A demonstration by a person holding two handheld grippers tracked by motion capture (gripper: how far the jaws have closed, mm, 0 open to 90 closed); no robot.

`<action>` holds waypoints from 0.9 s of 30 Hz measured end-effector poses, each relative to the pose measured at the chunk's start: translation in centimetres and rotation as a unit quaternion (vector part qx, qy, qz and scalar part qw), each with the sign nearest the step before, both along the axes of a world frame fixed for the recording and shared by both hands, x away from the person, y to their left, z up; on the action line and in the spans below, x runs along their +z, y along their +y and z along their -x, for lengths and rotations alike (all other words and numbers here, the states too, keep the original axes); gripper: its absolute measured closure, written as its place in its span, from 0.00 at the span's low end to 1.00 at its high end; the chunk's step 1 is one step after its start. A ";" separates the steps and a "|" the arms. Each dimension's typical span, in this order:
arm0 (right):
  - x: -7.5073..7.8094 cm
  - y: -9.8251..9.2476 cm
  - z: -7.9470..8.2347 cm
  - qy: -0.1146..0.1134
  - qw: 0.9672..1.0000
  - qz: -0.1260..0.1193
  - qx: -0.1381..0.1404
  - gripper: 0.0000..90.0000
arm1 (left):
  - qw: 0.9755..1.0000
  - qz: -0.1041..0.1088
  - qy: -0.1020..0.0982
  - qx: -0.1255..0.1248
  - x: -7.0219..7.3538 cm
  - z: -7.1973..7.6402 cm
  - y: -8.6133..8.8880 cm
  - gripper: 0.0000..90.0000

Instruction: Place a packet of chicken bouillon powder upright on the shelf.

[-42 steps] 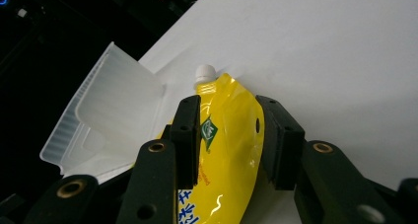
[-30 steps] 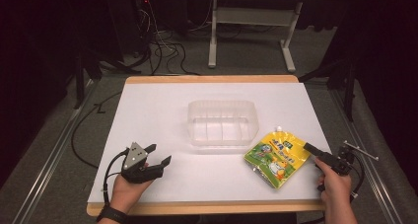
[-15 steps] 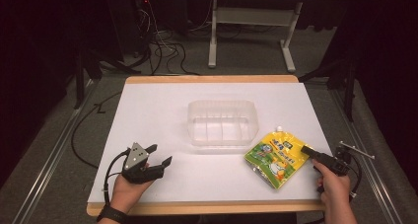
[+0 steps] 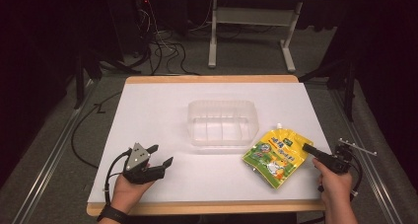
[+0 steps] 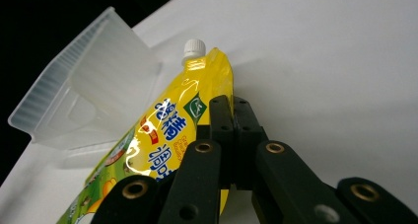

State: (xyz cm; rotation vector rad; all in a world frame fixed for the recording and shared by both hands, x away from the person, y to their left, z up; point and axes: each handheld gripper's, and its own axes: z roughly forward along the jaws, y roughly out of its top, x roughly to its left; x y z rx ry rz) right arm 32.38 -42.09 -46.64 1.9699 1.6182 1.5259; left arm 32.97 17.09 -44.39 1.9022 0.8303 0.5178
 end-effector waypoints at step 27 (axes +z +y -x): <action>8.4 4.1 3.5 -0.187 0.973 0.132 -0.008 1.00 | 1.000 0.011 -0.021 0.001 0.3 0.3 0.2 0.36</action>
